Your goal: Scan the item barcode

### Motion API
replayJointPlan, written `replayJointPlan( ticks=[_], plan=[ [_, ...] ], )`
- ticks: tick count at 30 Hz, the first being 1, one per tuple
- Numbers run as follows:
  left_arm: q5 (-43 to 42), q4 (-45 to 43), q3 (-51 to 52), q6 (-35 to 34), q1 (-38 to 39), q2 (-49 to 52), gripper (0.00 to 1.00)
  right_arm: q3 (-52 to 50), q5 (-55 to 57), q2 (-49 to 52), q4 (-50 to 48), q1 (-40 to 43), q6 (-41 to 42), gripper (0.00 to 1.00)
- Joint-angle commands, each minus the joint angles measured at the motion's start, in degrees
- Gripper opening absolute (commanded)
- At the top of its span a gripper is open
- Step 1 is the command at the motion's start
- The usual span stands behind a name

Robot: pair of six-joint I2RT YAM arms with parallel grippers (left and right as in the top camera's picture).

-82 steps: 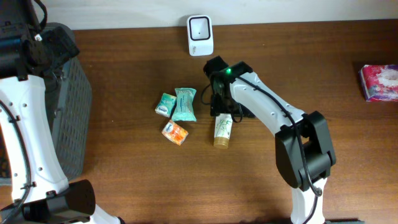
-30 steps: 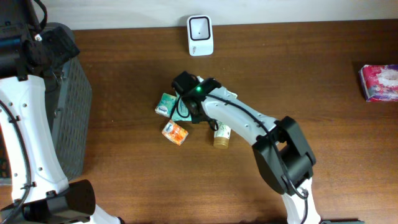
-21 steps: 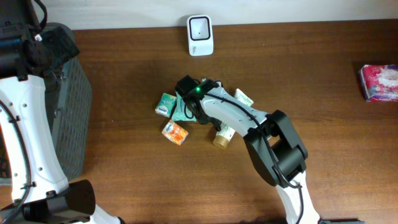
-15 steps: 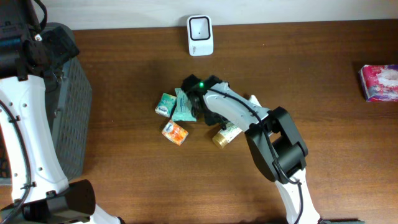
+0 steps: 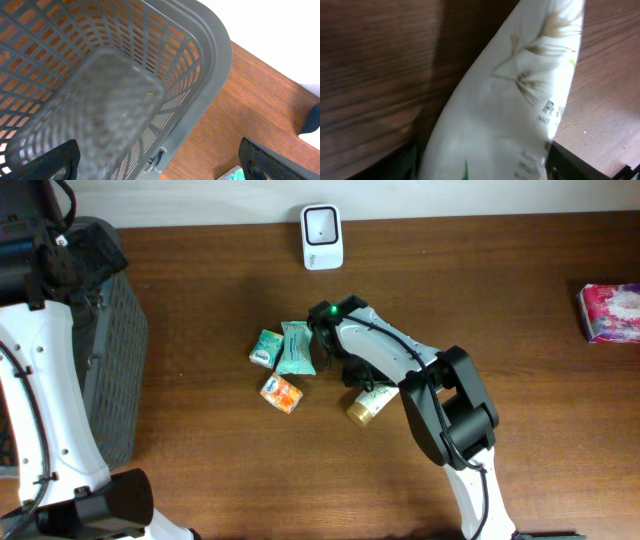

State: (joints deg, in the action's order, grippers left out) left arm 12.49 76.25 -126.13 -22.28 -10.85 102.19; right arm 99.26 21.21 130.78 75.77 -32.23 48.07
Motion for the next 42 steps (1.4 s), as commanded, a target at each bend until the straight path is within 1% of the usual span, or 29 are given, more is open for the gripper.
replayJointPlan(
  ticks=[1, 2, 3, 5, 6, 7, 8, 10, 12, 14, 16, 17, 18, 21, 22, 23, 25, 27, 28, 29, 32, 34, 35, 38, 39, 41, 42],
  plan=[
    [0.42, -0.13, -0.57, -0.35, -0.2, -0.92, 0.99, -4.04, -1.29, 0.0, -2.93, 0.11, 2.16, 0.71],
    [0.42, -0.13, -0.57, -0.35, -0.2, -0.92, 0.99, -4.66, -1.31, 0.0, -3.87, 0.11, 2.16, 0.66],
    [0.42, -0.13, -0.57, -0.35, -0.2, -0.92, 0.99, -5.35, -1.31, 0.0, -4.96, 0.11, 2.16, 0.45],
    [0.42, -0.13, -0.57, -0.35, -0.2, -0.92, 0.99, -5.46, -1.31, 0.0, -5.14, 0.13, 2.14, 0.25],
    [0.42, -0.13, -0.57, -0.35, -0.2, -0.92, 0.99, -5.46, -1.33, 0.0, -5.14, 0.13, 2.14, 0.18],
    [0.42, -0.13, -0.57, -0.35, -0.2, -0.92, 0.99, -5.46, -1.33, 0.0, -5.11, 0.13, 1.88, 0.15],
    [0.42, -0.13, -0.57, -0.35, -0.2, -0.92, 0.99, -5.35, -1.33, -0.02, -5.07, 0.24, 1.73, 0.04],
    [0.42, -0.13, -0.57, -0.35, -0.2, -0.92, 0.99, -3.02, -1.38, -0.07, -3.08, 1.36, 1.4, 0.04],
    [0.42, -0.13, -0.57, -0.35, -0.2, -0.92, 0.99, 0.28, -4.57, -0.81, -2.58, 3.23, -4.68, 0.04],
    [0.42, -0.13, -0.57, -0.35, -0.2, -0.92, 0.99, 3.54, -10.6, -1.68, -3.37, 5.22, -11.1, 0.04],
    [0.42, -0.13, -0.57, -0.35, -0.2, -0.92, 0.99, 7.1, -23.74, -3.08, -6.43, 8.39, -22.82, 0.04],
    [0.42, -0.13, -0.57, -0.35, -0.2, -0.92, 0.99, 8.28, -30.88, -3.43, -7.74, 10.12, -27.04, 0.04],
    [0.42, -0.13, -0.57, -0.35, -0.2, -0.92, 0.99, 8.79, -35.41, -3.45, -8.7, 11.23, -29.07, 0.04],
    [0.42, -0.13, -0.57, -0.35, -0.2, -0.92, 0.99, 8.79, -54.62, -3.45, -13.31, 15.98, -37.77, 0.04],
    [0.42, -0.13, -0.57, -0.35, -0.2, -0.92, 0.99, 8.76, -58.1, -3.45, -14.1, 16.92, -39.54, 0.04],
    [0.42, -0.13, -0.57, -0.35, -0.2, -0.92, 0.99, 8.74, -64.11, -3.45, -15.21, 18.6, -42.64, 0.04],
    [0.42, -0.13, -0.57, -0.35, -0.2, -0.92, 0.99, 8.31, -68.91, -2.97, -15.39, 21.11, -46.14, 0.04],
    [0.42, -0.13, -0.57, -0.35, -0.2, -0.92, 0.99, 5.03, -72.83, -2.91, -17.79, 22.6, -46.69, 0.04],
    [0.42, -0.13, -0.57, -0.35, -0.2, -0.92, 0.99, 1.01, -78.36, -2.91, -21.42, 23.32, -48.33, 0.04],
    [0.42, -0.13, -0.57, -0.35, -0.2, -0.92, 0.99, -2.14, -81.22, -2.91, -24.57, 23.63, -48.28, 0.04],
    [0.42, -0.13, -0.57, -0.35, -0.2, -0.92, 0.99, -10.27, -83.1, -2.91, -31.15, 24.5, -47.17, 0.04],
    [0.42, -0.13, -0.57, -0.35, -0.2, -0.92, 0.99, -12.5, -81.77, -2.91, -31.87, 25.2, -47.19, 0.04],
    [0.42, -0.13, -0.57, -0.35, -0.2, -0.92, 0.99, -13.29, -80.02, -2.91, -31.82, 25.62, -47.19, 0.06],
    [0.42, -0.13, -0.57, -0.35, -0.2, -0.92, 0.99, -13.44, -77.5, -2.91, -31.47, 26.69, -46.03, 0.18],
    [0.42, -0.13, -0.57, -0.35, -0.2, -0.92, 0.99, -13.44, -77.5, -2.91, -31.5, 26.75, -45.9, 0.19],
    [0.42, -0.13, -0.57, -0.35, -0.2, -0.92, 0.99, -13.44, -77.5, -2.91, -31.52, 26.67, -45.9, 0.18],
    [0.42, -0.13, -0.57, -0.35, -0.2, -0.92, 0.99, -13.44, -77.53, -2.91, -31.5, 26.67, -45.9, 0.15]
  ],
)
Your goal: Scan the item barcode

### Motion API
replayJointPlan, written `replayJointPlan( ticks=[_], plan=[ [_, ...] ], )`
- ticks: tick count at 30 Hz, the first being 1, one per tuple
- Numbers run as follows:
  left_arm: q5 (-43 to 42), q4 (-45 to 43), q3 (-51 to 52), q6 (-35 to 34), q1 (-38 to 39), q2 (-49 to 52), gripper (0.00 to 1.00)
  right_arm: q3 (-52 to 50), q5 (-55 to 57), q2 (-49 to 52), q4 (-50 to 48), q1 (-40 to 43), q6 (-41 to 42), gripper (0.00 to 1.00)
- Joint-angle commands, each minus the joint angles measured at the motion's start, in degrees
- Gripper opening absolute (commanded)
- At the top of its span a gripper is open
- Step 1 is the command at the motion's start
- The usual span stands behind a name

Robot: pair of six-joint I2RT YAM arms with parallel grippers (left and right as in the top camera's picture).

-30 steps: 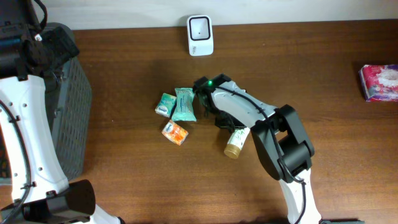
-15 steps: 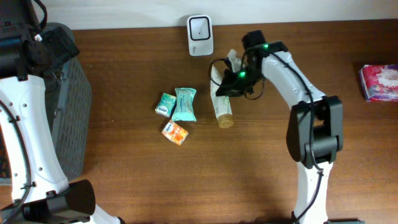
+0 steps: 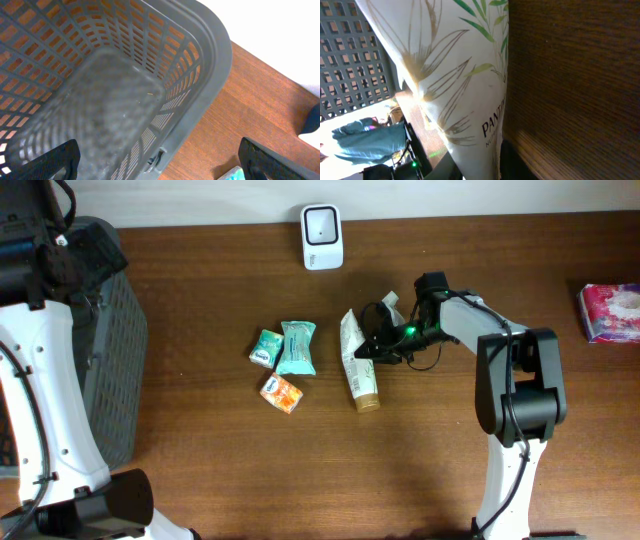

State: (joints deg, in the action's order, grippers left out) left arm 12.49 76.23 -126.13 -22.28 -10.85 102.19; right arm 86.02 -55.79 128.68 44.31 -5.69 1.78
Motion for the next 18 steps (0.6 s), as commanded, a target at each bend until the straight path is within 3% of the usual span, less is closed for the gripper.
replayJointPlan(
  ticks=[1, 3, 4, 7, 11, 14, 17, 18],
  plan=[
    [0.42, -0.11, -0.57, -0.35, -0.2, -0.92, 0.99, -0.2, -0.5, -0.81, -0.04, 0.09, 0.39, 0.13],
    [0.42, -0.11, -0.57, -0.35, -0.2, -0.92, 0.99, -0.09, 2.71, -0.83, 0.09, 0.11, 1.66, 0.13],
    [0.42, -0.11, -0.57, -0.35, -0.2, -0.92, 0.99, 0.46, 5.57, -0.94, 1.09, 0.11, 3.41, 0.08],
    [0.42, -0.11, -0.57, -0.35, -0.2, -0.92, 0.99, 6.6, 9.88, -2.16, 9.16, -1.11, 3.41, 0.04],
    [0.42, -0.11, -0.57, -0.35, -0.2, -0.92, 0.99, 16.92, 43.67, -4.5, 20.06, -7.89, 12.35, 0.04],
    [0.42, -0.11, -0.57, -0.35, -0.2, -0.92, 0.99, 18.58, 64.43, -4.46, 23.82, -13.62, 20.74, 0.04],
    [0.42, -0.11, -0.57, -0.35, -0.2, -0.92, 0.99, 16.65, 75.06, -4.46, 23.56, -18.16, 26.14, 0.04],
    [0.42, -0.11, -0.57, -0.35, -0.2, -0.92, 0.99, 16.24, 73.77, -4.46, 22.51, -19.61, 26.16, 0.14]
  ],
)
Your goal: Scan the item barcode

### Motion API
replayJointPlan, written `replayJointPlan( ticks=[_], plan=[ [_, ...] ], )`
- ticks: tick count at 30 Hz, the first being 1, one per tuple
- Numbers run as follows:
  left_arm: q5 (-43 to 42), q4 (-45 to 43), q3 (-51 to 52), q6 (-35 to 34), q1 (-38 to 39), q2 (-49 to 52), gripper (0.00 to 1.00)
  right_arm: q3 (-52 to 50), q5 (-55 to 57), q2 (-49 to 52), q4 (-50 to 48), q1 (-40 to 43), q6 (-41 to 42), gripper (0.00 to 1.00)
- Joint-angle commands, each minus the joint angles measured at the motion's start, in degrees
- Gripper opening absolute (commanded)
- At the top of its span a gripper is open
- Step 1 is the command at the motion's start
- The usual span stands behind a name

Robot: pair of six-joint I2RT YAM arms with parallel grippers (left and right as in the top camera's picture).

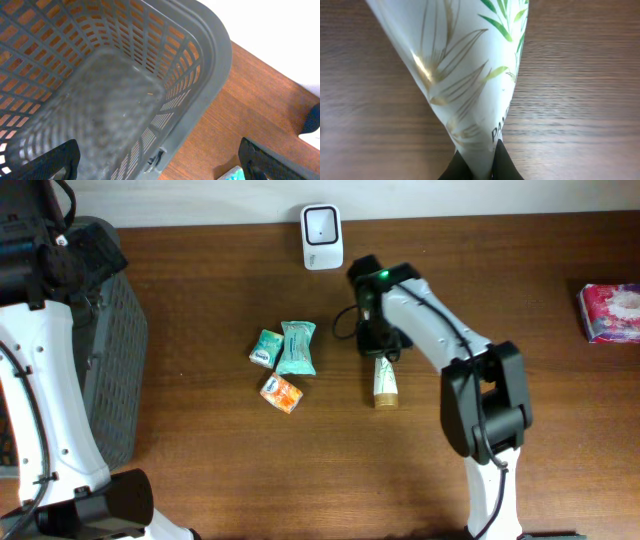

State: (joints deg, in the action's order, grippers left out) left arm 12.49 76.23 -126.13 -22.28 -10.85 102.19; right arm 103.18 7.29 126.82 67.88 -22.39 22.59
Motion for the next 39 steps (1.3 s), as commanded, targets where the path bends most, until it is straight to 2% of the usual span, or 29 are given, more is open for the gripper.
replayJointPlan(
  ticks=[1, 2, 5, 6, 7, 10, 14, 17, 19, 21, 27, 34, 36, 39],
  plan=[
    [0.42, -0.11, -0.57, -0.35, -0.2, -0.92, 0.99, -0.92, 9.81, -2.6, -1.29, -3.48, 5.35, 0.26],
    [0.42, -0.11, -0.57, -0.35, -0.2, -0.92, 0.99, -0.55, 7.56, -2.62, -1.81, -5.07, 5.33, 0.59],
    [0.42, -0.11, -0.57, -0.35, -0.2, -0.92, 0.99, 3.96, 0.76, -2.71, 0.98, -5.62, 5.35, 0.84],
    [0.42, -0.11, -0.57, -0.35, -0.2, -0.92, 0.99, 5.68, -0.11, -2.71, 2.27, -5.51, 5.35, 0.87],
    [0.42, -0.11, -0.57, -0.35, -0.2, -0.92, 0.99, 8.94, -1.29, -2.73, 4.44, -5.2, 5.35, 1.0],
    [0.42, -0.11, -0.57, -0.35, -0.2, -0.92, 0.99, 14.01, -2.4, -2.73, 6.97, -3.5, 5.33, 0.99],
    [0.42, -0.11, -0.57, -0.35, -0.2, -0.92, 0.99, 14.27, -4.85, -2.73, 6.97, 0.72, 4.39, 0.99],
    [0.42, -0.11, -0.57, -0.35, -0.2, -0.92, 0.99, 14.27, -17.75, -2.73, 6.95, 7.54, -3.02, 0.99],
    [0.42, -0.11, -0.57, -0.35, -0.2, -0.92, 0.99, 14.25, -32.98, -2.73, 7.17, 12.76, -13.25, 0.99],
    [0.42, -0.11, -0.57, -0.35, -0.2, -0.92, 0.99, 13.66, -40.79, -2.71, 8.17, 17.11, -19.65, 0.99],
    [0.42, -0.11, -0.57, -0.35, -0.2, -0.92, 0.99, 3.48, -38.99, -2.71, 4.83, 18.32, -22.34, 0.98],
    [0.42, -0.11, -0.57, -0.35, -0.2, -0.92, 0.99, -2.56, -38.99, -2.69, 0.59, 16.57, -22.16, 0.99],
    [0.42, -0.11, -0.57, -0.35, -0.2, -0.92, 0.99, -2.56, -38.93, -2.69, -0.87, 14.8, -22.14, 0.95],
    [0.42, -0.11, -0.57, -0.35, -0.2, -0.92, 0.99, -2.58, -32.0, -2.69, -4.46, 11.17, -14.01, 0.92]
  ],
)
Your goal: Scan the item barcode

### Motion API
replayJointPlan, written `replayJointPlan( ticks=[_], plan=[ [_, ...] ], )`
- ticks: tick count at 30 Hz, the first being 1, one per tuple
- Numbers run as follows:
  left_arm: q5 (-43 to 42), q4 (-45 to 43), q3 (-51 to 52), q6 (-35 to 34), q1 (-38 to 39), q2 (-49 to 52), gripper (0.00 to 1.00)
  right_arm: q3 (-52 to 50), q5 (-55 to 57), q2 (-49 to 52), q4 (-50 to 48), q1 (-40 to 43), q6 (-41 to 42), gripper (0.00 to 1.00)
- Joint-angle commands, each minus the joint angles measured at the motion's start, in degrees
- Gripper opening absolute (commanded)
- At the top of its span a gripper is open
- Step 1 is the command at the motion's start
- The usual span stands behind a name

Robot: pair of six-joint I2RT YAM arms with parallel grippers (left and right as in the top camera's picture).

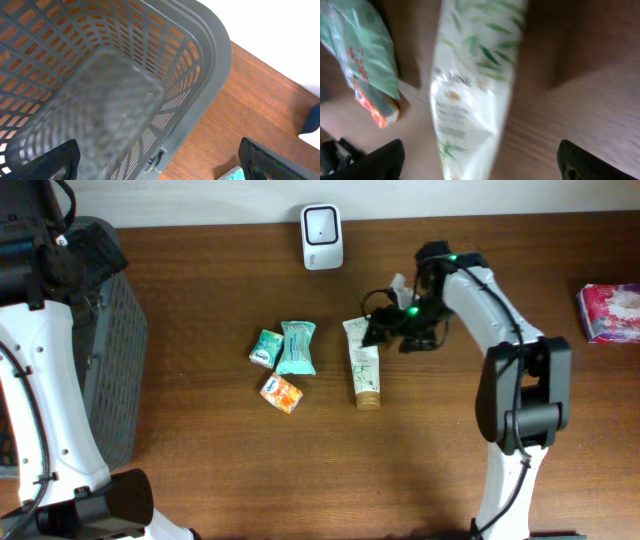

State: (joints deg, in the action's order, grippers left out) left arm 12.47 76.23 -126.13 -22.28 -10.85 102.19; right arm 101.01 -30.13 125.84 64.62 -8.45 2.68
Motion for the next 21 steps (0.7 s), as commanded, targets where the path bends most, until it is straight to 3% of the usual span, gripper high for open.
replayJointPlan(
  ticks=[1, 7, 15, 16, 19, 21],
  plan=[
    [0.44, -0.11, -0.57, -0.35, -0.2, -0.92, 0.99, -0.42, 8.92, -1.7, -1.66, -4.04, 8.72, 0.92],
    [0.44, -0.11, -0.57, -0.35, -0.2, -0.92, 0.99, -0.48, 24.98, -1.62, -3.41, -12.7, 17.66, 0.92],
    [0.44, -0.11, -0.57, -0.35, -0.2, -0.92, 0.99, -9.01, 29.73, -1.62, -9.92, -15.5, 20.35, 0.71],
    [0.44, -0.11, -0.57, -0.35, -0.2, -0.92, 0.99, -10.21, 29.66, -1.62, -11.1, -15.5, 20.33, 0.66],
    [0.44, -0.11, -0.57, -0.35, -0.2, -0.92, 0.99, -8.66, 28.13, -1.64, -11.65, -15.45, 20.33, 0.29],
    [0.44, -0.11, -0.57, -0.35, -0.2, -0.92, 0.99, -5.25, 27.78, -1.64, -11.37, -15.19, 20.28, 0.2]
  ],
)
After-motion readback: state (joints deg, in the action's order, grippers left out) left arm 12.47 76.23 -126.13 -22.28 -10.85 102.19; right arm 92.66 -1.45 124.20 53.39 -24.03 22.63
